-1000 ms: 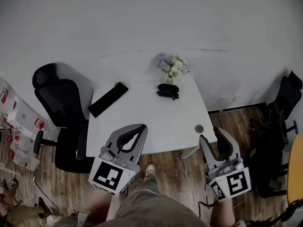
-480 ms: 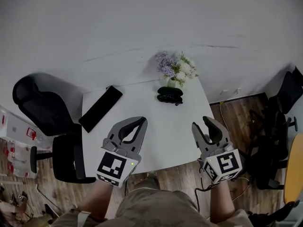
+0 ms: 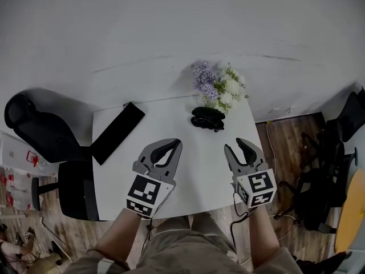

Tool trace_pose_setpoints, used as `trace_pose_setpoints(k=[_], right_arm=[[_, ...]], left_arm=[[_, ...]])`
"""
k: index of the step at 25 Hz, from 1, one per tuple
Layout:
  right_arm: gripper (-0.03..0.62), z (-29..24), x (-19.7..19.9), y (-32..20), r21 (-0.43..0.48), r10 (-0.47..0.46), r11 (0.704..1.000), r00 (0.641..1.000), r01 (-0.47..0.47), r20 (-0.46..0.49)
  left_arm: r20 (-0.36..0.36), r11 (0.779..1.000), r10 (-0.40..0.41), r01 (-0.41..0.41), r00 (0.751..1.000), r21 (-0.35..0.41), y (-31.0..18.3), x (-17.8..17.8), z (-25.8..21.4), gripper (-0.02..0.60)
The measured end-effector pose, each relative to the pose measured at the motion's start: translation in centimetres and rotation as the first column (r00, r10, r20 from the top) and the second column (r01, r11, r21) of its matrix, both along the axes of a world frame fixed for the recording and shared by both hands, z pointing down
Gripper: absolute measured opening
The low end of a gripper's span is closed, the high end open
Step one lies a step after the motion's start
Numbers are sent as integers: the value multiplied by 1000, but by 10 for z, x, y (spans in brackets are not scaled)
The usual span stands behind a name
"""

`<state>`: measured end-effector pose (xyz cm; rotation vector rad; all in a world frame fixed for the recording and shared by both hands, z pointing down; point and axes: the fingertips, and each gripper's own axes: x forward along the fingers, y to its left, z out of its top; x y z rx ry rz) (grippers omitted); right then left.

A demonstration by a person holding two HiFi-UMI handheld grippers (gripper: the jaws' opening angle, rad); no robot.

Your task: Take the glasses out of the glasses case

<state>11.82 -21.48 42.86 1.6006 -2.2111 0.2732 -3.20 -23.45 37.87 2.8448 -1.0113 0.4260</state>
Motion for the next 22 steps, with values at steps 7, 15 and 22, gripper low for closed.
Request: trace_pose_setpoints(k=[7, 15, 22], right_arm=[[170, 63, -3, -70, -104, -115, 989, 991, 108, -62], [165, 165, -3, -124, -261, -237, 946, 960, 194, -147], [149, 231, 3, -154, -368, -235, 915, 959, 165, -155]], left_arm=[[23, 997, -28, 30, 999, -75, -32, 19, 44, 17], [72, 988, -75, 84, 995, -133, -63, 29, 97, 17], [93, 972, -113, 129, 989, -195, -80, 28, 134, 17]])
